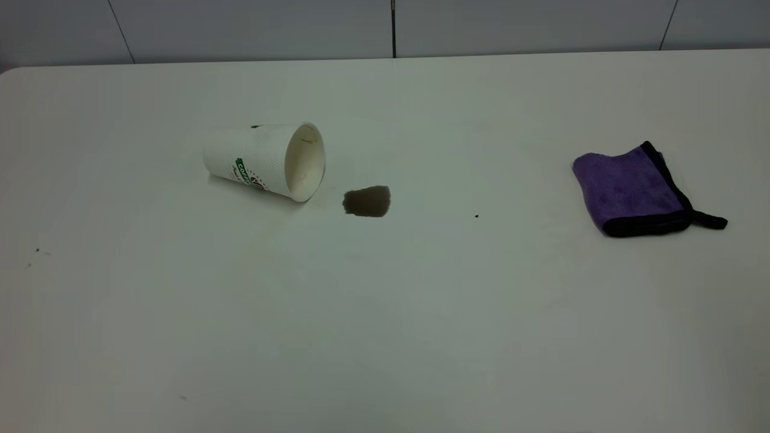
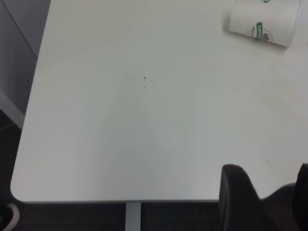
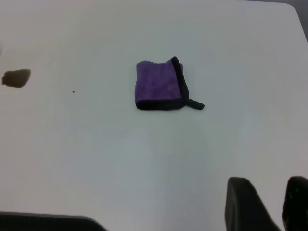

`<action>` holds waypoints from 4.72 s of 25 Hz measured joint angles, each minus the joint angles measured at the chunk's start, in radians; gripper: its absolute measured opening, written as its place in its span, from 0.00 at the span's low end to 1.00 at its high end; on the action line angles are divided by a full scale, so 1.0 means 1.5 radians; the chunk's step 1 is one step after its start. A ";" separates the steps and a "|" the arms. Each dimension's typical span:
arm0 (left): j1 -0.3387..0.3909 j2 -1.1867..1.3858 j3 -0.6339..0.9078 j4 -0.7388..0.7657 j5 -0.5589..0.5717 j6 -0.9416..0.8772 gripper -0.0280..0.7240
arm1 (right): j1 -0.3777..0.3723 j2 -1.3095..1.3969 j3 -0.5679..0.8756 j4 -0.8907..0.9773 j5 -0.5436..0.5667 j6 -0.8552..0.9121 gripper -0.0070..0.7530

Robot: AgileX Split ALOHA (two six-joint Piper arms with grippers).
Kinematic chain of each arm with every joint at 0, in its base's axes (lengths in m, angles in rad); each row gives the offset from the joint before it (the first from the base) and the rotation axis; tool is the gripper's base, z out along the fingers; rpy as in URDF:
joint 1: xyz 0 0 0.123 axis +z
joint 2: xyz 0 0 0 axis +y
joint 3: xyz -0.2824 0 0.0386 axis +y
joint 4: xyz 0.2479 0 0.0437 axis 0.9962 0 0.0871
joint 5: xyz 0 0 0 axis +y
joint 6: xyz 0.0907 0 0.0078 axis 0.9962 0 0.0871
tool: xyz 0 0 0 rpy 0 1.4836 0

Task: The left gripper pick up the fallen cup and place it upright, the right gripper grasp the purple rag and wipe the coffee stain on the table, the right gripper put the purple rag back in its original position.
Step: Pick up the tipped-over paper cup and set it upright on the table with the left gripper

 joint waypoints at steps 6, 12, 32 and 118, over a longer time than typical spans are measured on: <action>-0.007 0.013 -0.004 0.019 -0.006 -0.005 0.45 | 0.000 0.000 0.000 0.000 0.000 0.000 0.32; -0.008 0.162 -0.041 0.036 -0.101 -0.016 0.48 | 0.000 0.000 0.000 0.000 0.000 0.000 0.32; -0.195 0.998 -0.418 0.138 -0.328 -0.076 0.99 | 0.000 0.000 0.000 0.000 0.000 0.000 0.32; -0.050 1.647 -0.897 -0.305 -0.263 0.253 0.32 | 0.000 0.000 0.000 0.000 0.000 0.000 0.32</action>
